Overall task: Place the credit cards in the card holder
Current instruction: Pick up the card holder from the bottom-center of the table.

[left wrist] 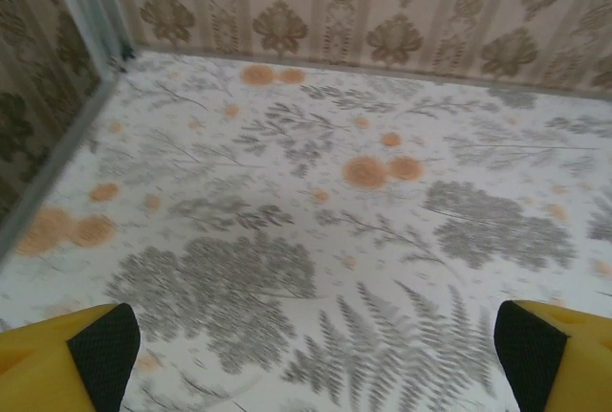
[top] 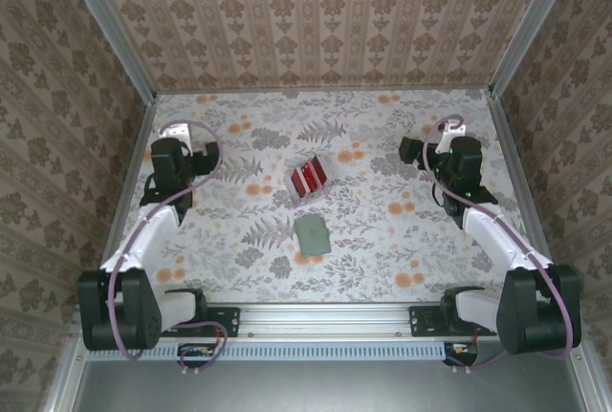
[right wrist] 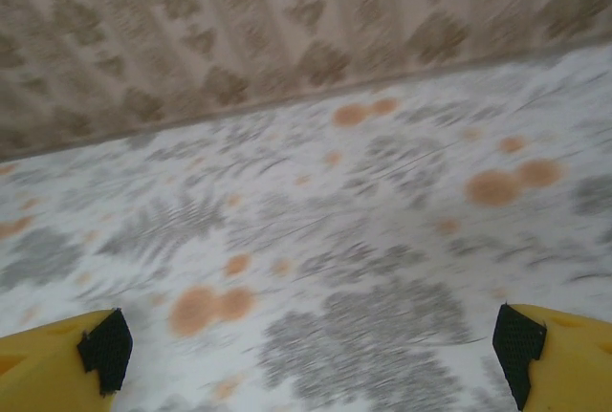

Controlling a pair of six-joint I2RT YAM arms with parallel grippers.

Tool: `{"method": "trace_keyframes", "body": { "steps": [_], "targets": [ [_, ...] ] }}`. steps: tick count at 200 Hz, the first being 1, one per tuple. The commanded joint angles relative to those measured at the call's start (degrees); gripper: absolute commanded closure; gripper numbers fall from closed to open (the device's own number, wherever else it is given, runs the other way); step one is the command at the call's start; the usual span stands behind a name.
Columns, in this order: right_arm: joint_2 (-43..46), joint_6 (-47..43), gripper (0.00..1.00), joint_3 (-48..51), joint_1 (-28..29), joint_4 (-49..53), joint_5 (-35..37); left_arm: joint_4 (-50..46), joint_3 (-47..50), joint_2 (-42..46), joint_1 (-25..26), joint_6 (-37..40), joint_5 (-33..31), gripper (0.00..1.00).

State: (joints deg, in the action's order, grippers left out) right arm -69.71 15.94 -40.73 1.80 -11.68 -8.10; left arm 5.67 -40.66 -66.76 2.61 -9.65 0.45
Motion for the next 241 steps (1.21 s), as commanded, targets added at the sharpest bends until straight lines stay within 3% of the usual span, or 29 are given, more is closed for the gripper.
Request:
{"method": "trace_keyframes", "body": {
  "steps": [1, 19, 34, 69, 104, 137, 181, 241],
  "targets": [
    [-5.78, 7.66, 0.00, -5.67, 1.28, 18.33, -15.03, -12.29, 1.52, 2.14, 0.61, -9.07, 10.40, 0.00],
    [-9.48, 5.80, 0.07, -8.44, 6.14, 26.51, -18.07, -14.66, 2.83, 3.36, 2.70, -12.80, 15.60, 0.00],
    [-11.79, 3.92, 0.13, -9.18, 12.76, 32.24, -15.48, -16.40, 4.19, 3.91, 5.84, -14.93, 18.14, 0.00],
    [-15.57, 0.70, 0.17, -11.82, 31.30, 39.68, 3.41, -18.65, 6.96, 4.12, 15.46, -18.75, 17.17, 0.00],
    [-21.62, 1.30, 0.26, -16.65, 43.22, 39.50, 14.35, -11.55, 12.04, 2.91, 16.97, -25.36, 17.48, 0.00],
    [-27.76, 0.42, 0.36, -23.00, 48.90, 40.53, 16.81, -6.06, 13.88, 1.48, 17.06, -29.46, 18.97, 0.00],
    [-32.80, 0.54, 0.46, -27.95, 50.63, 41.20, 17.09, -9.51, 12.32, 1.37, 16.97, -27.54, 18.23, 0.00],
    [-35.93, 1.16, 0.49, -29.25, 52.26, 44.17, 18.55, -11.71, 11.76, 0.59, 16.99, -26.33, 17.16, 0.00]
  ]
}}
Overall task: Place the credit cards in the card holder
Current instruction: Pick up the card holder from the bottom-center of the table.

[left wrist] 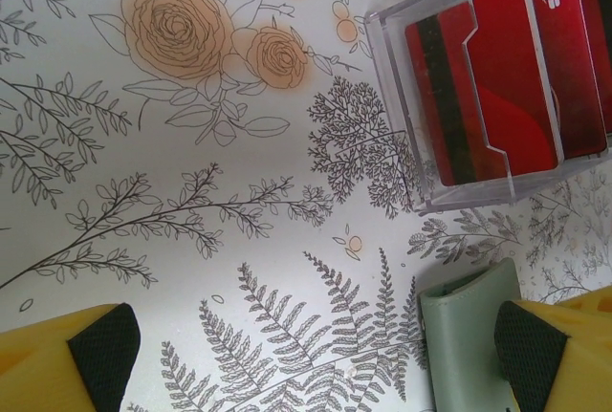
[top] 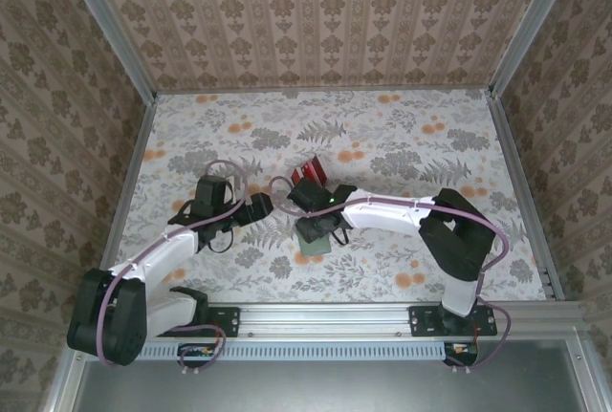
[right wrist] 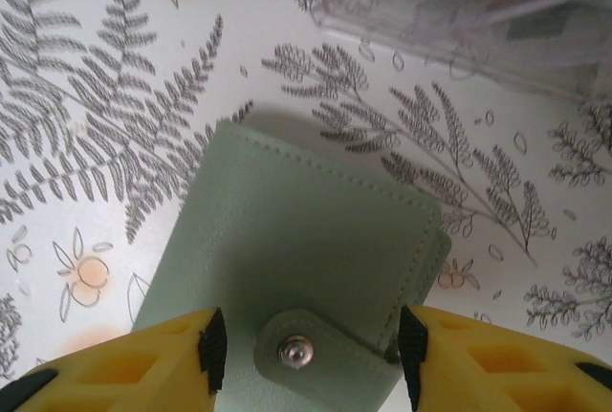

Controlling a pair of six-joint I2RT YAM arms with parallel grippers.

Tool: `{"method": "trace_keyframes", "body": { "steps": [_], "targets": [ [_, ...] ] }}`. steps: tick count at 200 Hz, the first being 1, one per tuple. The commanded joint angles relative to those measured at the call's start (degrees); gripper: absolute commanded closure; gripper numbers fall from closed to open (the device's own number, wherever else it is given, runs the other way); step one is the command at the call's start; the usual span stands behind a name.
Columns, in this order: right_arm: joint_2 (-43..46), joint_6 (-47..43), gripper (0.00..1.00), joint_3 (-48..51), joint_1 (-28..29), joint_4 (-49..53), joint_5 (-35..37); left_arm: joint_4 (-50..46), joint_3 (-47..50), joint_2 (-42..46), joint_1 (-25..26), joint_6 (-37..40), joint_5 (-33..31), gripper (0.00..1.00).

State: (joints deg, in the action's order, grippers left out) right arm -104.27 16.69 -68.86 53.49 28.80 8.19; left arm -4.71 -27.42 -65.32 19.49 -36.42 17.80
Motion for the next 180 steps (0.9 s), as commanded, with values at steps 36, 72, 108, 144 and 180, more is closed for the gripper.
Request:
{"method": "trace_keyframes", "body": {
  "steps": [36, 72, 108, 144, 180],
  "targets": [
    [-3.07, 1.22, 0.59, -1.79, 0.65, 4.52, 4.01, -1.17, -2.32, -2.42, 0.10, 0.95, 1.02, 0.00],
    [-3.64, 2.11, 0.79, -1.49, 0.65, 4.16, 5.11, -0.75, -2.63, -2.71, 0.16, 0.76, 1.93, 0.00],
    [-1.15, 3.62, 0.97, 0.06, 0.31, 2.26, 4.46, 0.26, -2.47, -3.18, 0.12, 0.32, 3.36, 0.00],
    [3.32, 6.01, 1.00, 3.47, -1.62, -2.85, 0.33, 3.31, -2.81, -5.22, 0.72, -1.51, 6.74, 0.00],
    [8.81, 8.72, 1.00, 8.39, -4.07, -8.53, -4.73, 6.33, -3.40, -6.40, 2.19, -3.00, 10.28, 0.01]
  ]
}}
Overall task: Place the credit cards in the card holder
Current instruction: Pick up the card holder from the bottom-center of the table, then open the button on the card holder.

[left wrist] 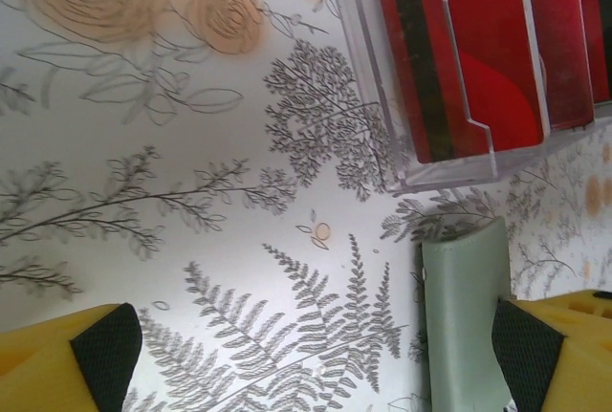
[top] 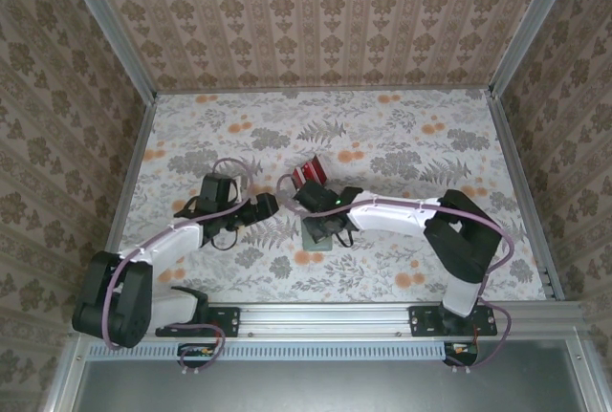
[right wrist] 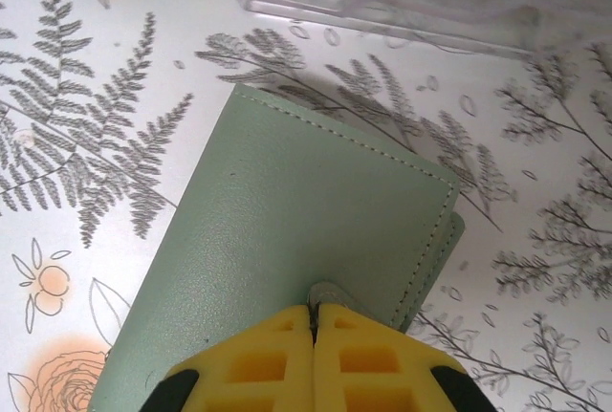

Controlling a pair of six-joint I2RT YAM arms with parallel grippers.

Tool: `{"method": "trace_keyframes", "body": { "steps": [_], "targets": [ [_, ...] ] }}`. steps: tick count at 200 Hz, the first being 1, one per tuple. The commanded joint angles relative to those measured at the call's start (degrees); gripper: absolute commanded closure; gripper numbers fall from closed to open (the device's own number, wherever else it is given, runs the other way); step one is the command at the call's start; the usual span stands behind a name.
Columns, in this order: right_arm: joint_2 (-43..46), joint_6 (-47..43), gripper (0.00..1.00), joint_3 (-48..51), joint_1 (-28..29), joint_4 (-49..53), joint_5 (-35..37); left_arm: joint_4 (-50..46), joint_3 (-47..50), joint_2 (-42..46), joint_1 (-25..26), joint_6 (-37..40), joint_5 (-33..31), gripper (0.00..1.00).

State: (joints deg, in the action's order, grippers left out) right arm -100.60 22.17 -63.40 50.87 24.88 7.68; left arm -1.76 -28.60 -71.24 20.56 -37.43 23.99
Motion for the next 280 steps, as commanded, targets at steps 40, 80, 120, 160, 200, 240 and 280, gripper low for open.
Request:
{"method": "trace_keyframes", "body": {
  "steps": [40, 80, 120, 160, 200, 240, 280],
  "targets": [
    [10.49, 4.10, 1.00, 3.99, -2.83, -5.64, -4.96, 7.56, -3.06, -1.13, 3.17, -4.96, 8.21, 0.02],
    [14.75, 4.96, 1.00, 5.97, -3.17, -8.94, -3.74, 8.30, -8.27, -4.04, 9.45, -3.94, 11.28, 0.05],
    [16.60, 5.72, 1.00, 6.71, -3.67, -11.21, -4.11, 15.99, -8.72, -9.42, 11.17, -7.53, 12.48, 0.22],
    [17.97, 7.39, 1.00, 7.98, -4.52, -14.54, -4.47, 21.77, -9.27, -13.25, 11.44, -10.43, 16.81, 0.51],
    [18.44, 8.65, 1.00, 8.77, -5.35, -16.80, -5.91, 21.32, -9.45, -12.94, 11.44, -9.77, 16.88, 0.61],
    [19.35, 10.05, 1.00, 10.11, -6.45, -18.26, -7.46, 22.97, -8.26, -12.12, 11.35, -10.22, 17.43, 0.86],
    [22.57, 11.74, 1.00, 13.13, -8.41, -19.24, -8.06, 22.41, -7.22, -10.72, 10.56, -9.77, 17.08, 0.97]
  ]
}}
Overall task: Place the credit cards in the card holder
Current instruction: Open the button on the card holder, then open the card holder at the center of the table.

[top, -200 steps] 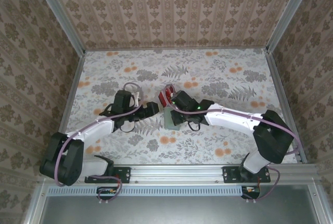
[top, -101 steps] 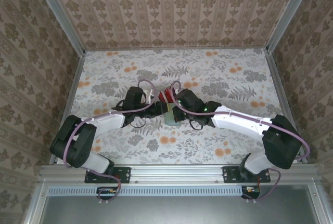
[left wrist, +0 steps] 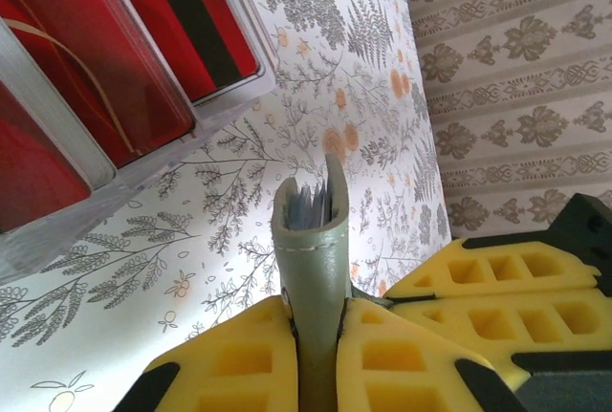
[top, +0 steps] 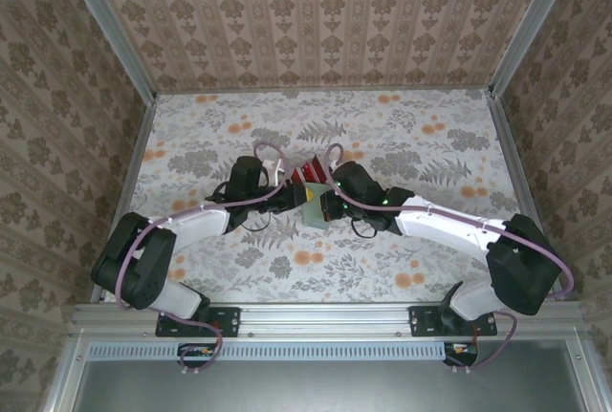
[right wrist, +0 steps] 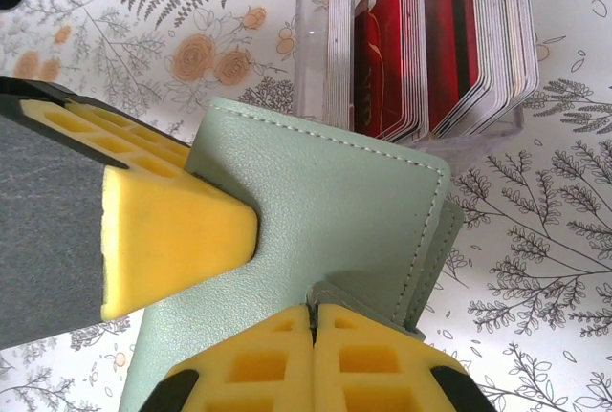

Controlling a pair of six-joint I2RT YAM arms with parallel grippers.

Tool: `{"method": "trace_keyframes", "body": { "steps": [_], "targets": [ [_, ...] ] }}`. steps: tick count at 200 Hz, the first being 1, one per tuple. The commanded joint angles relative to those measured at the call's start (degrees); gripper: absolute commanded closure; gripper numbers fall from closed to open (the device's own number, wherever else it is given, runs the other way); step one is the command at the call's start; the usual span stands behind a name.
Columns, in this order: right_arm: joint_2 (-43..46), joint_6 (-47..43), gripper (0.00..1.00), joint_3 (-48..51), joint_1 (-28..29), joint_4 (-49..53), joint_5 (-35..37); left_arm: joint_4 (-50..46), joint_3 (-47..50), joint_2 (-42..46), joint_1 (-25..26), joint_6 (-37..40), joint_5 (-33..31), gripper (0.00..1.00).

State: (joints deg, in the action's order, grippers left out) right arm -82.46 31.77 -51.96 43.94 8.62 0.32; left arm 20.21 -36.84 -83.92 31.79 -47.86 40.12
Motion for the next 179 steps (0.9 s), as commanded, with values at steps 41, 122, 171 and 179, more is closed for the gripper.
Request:
{"method": "trace_keyframes", "body": {
  "steps": [41, 122, 171, 179],
  "targets": [
    [7.36, 3.36, 1.00, 4.97, -2.71, -2.67, -0.77, -0.34, 1.76, 2.02, -0.77, 1.25, 0.67, 0.98],
    [9.85, 2.20, 1.00, 10.02, -2.81, 3.83, 1.18, -9.97, 3.08, 2.47, 0.62, 6.40, -1.58, 0.48],
    [5.17, 2.90, 1.00, 15.67, -3.12, 1.92, 3.46, -10.39, 4.05, 1.17, 1.49, 6.59, -2.85, 0.46],
    [5.25, 3.18, 1.00, 15.84, -3.17, 1.73, 3.49, -11.60, 3.15, 1.06, 2.00, 7.04, -4.41, 0.45]
  ]
}}
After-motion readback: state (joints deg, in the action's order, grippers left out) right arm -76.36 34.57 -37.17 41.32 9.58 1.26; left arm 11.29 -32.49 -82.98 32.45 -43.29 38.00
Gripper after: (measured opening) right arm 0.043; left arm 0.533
